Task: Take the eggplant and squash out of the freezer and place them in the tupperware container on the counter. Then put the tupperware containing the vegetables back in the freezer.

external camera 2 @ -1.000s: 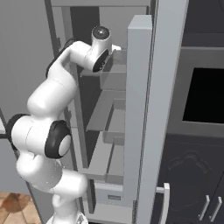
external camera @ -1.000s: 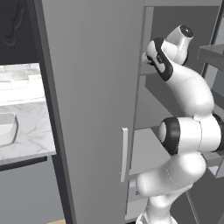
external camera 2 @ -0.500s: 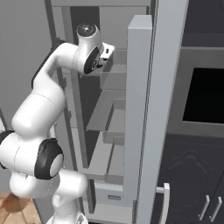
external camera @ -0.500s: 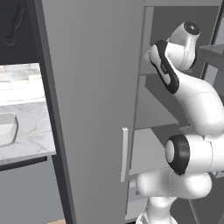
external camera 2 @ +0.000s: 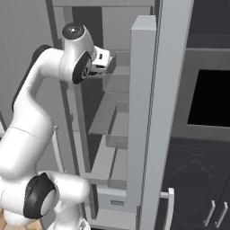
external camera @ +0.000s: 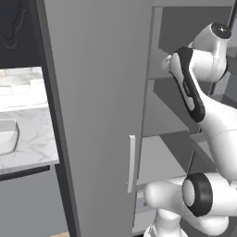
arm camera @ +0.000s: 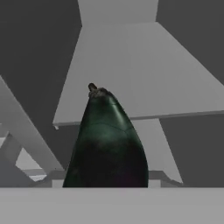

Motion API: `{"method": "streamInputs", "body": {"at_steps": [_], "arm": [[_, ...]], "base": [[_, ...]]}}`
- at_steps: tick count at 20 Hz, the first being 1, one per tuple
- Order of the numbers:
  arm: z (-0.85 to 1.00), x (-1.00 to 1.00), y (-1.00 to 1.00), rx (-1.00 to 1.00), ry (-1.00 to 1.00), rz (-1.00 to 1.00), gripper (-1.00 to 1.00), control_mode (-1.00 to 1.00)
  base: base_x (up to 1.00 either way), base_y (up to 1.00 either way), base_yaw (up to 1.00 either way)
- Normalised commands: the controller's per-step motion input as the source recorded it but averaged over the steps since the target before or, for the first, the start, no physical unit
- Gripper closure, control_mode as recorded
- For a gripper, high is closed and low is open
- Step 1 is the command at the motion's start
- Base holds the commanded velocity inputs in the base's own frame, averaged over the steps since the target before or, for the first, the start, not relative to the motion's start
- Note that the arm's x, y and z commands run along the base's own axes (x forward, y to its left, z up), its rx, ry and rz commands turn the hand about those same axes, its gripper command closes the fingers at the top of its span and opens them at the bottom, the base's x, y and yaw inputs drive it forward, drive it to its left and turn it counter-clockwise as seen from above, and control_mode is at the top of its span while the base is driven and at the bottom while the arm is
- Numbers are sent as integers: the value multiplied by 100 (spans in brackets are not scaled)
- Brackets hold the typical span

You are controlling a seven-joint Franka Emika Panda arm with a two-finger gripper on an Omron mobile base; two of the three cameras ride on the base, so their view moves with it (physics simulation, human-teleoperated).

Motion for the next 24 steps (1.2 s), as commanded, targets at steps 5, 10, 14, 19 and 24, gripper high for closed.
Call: {"method": "streamInputs", "body": {"at_steps": [5,10,14,19,24], "arm": [[0,-95,41,0,0,0,100,-100],[0,-94,28,0,0,0,100,-100],[0,-94,11,0,0,0,100,-100],[0,-68,4,-1,0,0,100,-100],[0,-28,0,0,0,0,100,-100]], "base": [[0,0,0],[0,0,0],[0,0,0],[0,0,0],[0,0,0]]}}
